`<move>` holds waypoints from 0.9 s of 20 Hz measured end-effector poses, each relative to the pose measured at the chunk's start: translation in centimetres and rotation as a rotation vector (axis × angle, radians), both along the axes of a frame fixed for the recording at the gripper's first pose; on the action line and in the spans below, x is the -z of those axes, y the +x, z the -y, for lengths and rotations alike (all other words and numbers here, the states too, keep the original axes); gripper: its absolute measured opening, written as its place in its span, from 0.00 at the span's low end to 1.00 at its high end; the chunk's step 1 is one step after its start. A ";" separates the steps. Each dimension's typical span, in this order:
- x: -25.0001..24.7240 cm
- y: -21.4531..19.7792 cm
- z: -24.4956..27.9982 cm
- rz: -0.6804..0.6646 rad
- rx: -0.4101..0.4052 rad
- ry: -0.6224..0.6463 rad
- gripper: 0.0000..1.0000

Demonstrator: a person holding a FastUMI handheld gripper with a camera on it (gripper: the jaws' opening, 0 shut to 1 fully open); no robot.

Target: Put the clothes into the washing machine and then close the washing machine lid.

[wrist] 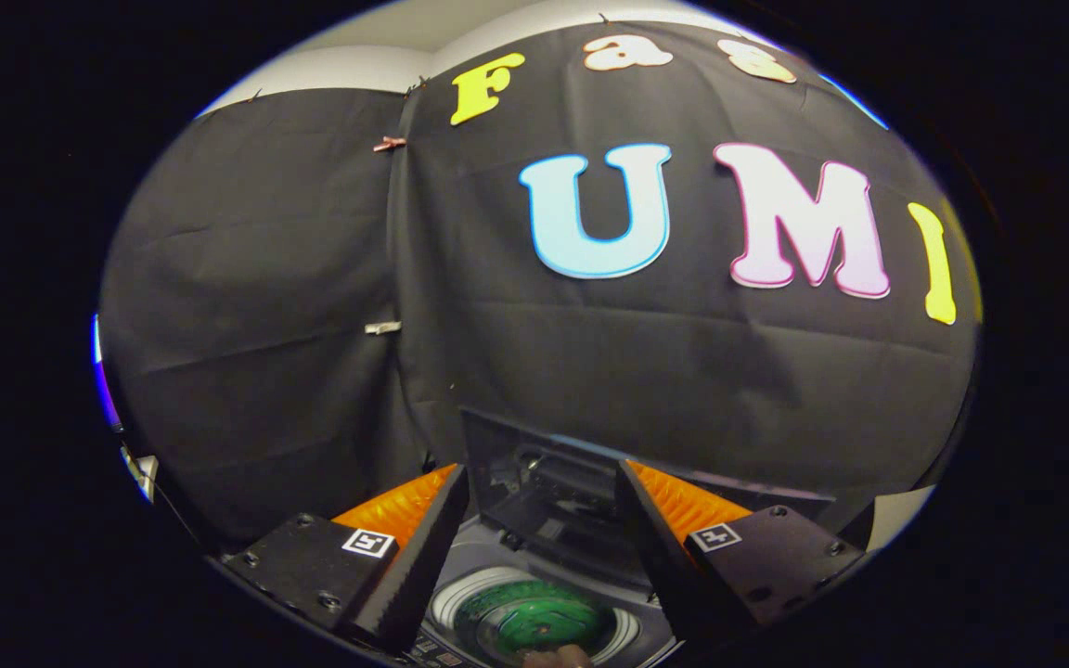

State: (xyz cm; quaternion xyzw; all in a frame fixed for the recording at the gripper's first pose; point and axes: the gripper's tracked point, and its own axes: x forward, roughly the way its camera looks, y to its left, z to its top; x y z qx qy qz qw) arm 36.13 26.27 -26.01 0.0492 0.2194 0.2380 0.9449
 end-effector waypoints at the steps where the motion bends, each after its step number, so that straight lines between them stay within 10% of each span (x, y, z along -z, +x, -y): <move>1: -0.6 0.7 0.8 0.023 0.038 0.002 0.99; 18: 2.4 8.4 9.3 -0.001 0.405 -0.069 0.99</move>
